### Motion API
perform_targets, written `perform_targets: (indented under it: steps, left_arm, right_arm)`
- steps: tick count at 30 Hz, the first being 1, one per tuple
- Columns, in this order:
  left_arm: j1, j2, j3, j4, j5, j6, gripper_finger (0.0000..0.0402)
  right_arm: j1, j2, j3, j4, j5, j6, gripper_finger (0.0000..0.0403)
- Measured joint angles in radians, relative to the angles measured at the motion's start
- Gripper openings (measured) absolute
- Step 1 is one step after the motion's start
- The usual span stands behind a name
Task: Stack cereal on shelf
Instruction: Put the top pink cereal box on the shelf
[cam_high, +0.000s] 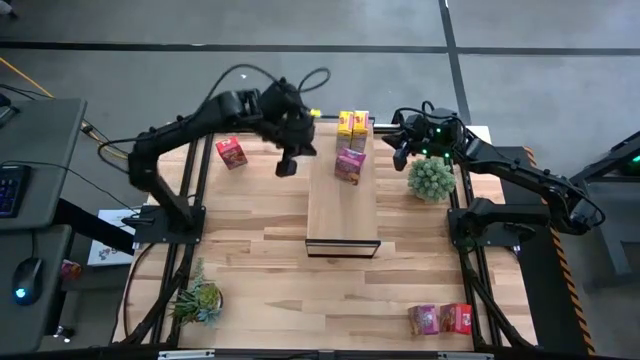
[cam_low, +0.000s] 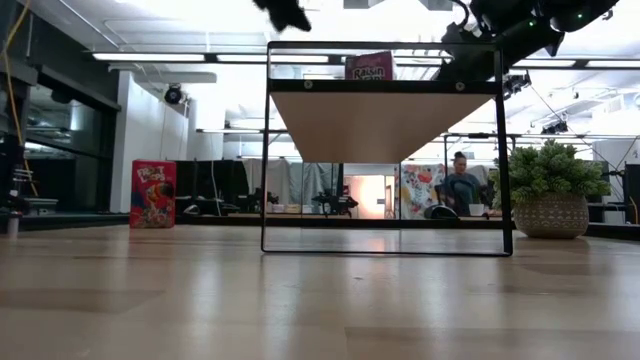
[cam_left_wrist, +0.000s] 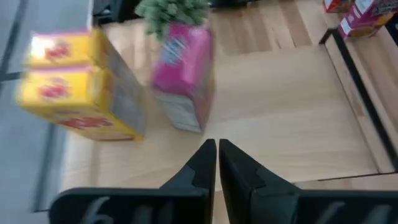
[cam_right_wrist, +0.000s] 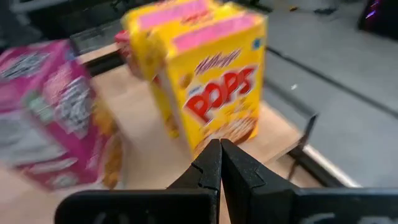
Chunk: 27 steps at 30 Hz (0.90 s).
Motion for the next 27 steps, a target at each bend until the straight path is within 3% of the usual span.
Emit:
perform_targets:
  steps: [6, 11, 16, 18, 24, 27]
  left_arm:
    - [0.036, -0.238, -0.572, 0.526, 0.022, -0.039, 0.0003]
    - [0.045, -0.334, -0.862, 0.943, 0.013, -0.156, 0.0002]
    - [0.041, -0.308, -0.918, 1.042, -0.001, -0.198, 0.0001]
    - [0.041, -0.285, -0.915, 1.058, -0.064, -0.205, 0.0001]
    - [0.045, -0.178, -0.863, 1.092, -0.123, -0.215, 0.0000]
    - [0.045, -0.121, -0.826, 1.090, -0.122, -0.208, 0.0000]
  right_arm:
    - [0.018, 0.000, -0.008, -0.078, -0.099, 0.000, 0.0000]
    - [0.131, 0.000, -0.008, -0.060, -0.103, 0.029, 0.0000]
    - [0.302, 0.000, -0.008, -0.065, -0.038, 0.067, 0.0000]
    - [0.368, 0.000, -0.008, -0.061, 0.004, 0.083, 0.0000]
    - [0.534, 0.036, -0.008, 0.059, 0.274, 0.240, 0.0000]
    - [0.591, 0.072, -0.008, 0.144, 0.330, 0.261, 0.0000]
